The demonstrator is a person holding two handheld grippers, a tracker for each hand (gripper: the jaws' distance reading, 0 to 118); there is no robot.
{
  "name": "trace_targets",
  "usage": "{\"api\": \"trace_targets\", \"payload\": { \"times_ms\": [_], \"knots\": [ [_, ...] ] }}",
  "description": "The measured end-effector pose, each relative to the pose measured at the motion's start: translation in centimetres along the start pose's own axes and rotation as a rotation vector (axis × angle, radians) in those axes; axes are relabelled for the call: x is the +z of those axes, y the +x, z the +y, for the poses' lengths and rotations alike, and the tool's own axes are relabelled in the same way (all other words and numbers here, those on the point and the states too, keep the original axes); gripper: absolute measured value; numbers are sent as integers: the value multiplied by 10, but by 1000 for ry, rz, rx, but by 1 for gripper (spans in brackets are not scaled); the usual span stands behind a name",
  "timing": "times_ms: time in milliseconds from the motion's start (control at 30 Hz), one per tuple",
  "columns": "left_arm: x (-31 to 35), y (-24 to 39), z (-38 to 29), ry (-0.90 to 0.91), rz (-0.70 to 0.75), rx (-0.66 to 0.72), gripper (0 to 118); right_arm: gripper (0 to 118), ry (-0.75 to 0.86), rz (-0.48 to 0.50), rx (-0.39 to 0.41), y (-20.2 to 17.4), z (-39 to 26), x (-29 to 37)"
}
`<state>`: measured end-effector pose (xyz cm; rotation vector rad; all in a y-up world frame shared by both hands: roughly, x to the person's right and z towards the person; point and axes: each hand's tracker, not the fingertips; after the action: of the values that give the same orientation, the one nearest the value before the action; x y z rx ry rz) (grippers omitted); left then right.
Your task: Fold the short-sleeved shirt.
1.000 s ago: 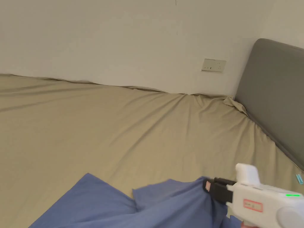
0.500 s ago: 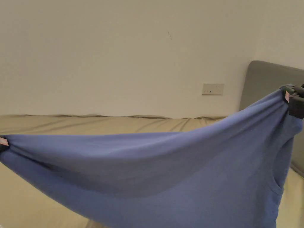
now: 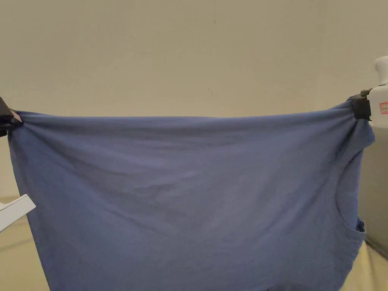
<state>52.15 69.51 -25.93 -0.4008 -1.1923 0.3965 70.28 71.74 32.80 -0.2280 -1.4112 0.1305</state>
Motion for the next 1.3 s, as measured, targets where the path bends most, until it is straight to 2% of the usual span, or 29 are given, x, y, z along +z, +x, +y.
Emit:
{"api": "trace_targets", "payload": {
  "times_ms": [133, 300, 600, 700, 733, 933, 1033, 1133, 1300],
  "knots": [
    [-8, 12, 20, 3, 10, -39, 3, 5, -21, 25, -51, 7, 27, -17],
    [-24, 19, 31, 6, 32, -50, 3, 5, -84, 50, -60, 7, 44, -46],
    [-77, 19, 26, -70, 114, -89, 3, 5, -167, 68, -25, -15, 36, -90],
    [-93, 17, 13, -97, 145, -108, 3, 5, -206, 76, 31, -28, 23, -108],
    [-100, 15, 7, -112, 148, -112, 3, 5, -226, 78, 55, -35, 17, -113],
    [-133, -12, -54, -228, 203, -145, 3, 5, -302, 110, 70, -63, -40, -143],
    [-144, -36, -99, -324, 220, -136, 3, 5, -346, 201, 79, -80, -90, -152],
    [-156, -63, -145, -416, 251, -91, 3, 5, -444, 198, 94, -96, -149, -160],
    [-160, -95, -217, -524, 288, -125, 3, 5, -520, 268, -28, -105, -235, -161]
  ]
}}
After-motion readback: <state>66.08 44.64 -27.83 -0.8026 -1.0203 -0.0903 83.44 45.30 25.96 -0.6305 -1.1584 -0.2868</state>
